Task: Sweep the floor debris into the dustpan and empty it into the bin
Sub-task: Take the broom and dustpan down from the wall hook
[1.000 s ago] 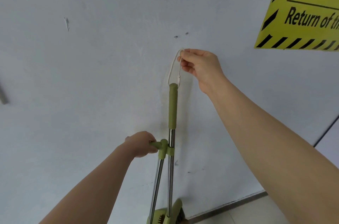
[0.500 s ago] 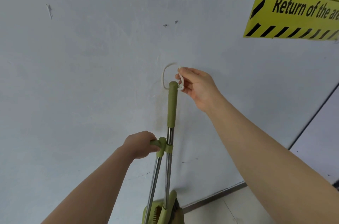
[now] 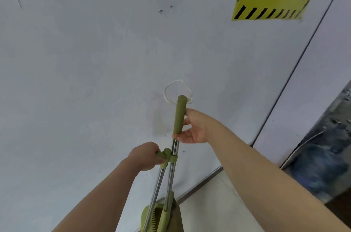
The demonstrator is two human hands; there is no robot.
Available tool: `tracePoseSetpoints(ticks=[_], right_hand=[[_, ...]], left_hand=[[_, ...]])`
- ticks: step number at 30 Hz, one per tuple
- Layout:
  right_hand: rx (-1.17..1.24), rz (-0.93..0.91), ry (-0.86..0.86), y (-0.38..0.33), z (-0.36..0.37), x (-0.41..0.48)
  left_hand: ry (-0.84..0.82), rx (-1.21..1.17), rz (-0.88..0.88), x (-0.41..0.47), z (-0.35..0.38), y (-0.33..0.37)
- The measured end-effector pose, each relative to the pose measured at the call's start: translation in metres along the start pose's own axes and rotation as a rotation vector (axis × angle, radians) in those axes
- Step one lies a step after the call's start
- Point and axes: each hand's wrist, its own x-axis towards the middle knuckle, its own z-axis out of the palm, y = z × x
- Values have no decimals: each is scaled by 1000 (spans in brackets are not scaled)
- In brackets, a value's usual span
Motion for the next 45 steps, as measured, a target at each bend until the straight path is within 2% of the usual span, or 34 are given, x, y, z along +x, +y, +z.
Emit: tracePoseSetpoints(ticks=[10,15,23,30,38,43,45], right_hand=[[527,34,226,80,26,-12],[509,136,236,124,26,-29],[534,140,344,178,16,-71],[776,146,464,241,5,-126],[1463,-32,623,345,13,-219],[1492,-61,638,407,28,-284],[1496,-73,694,433,31,-321]], left_hand=[[-139,-44,135,-12,40,-19],[-237,-72,212,-24,68,-17],[-344,-4,392,-55,99,2],[-517,95,582,-93,137,36],[-436,383,936,-188,201,74],[-409,468,1153,-252,226,93],[-404,487,1210,-268,231,97]])
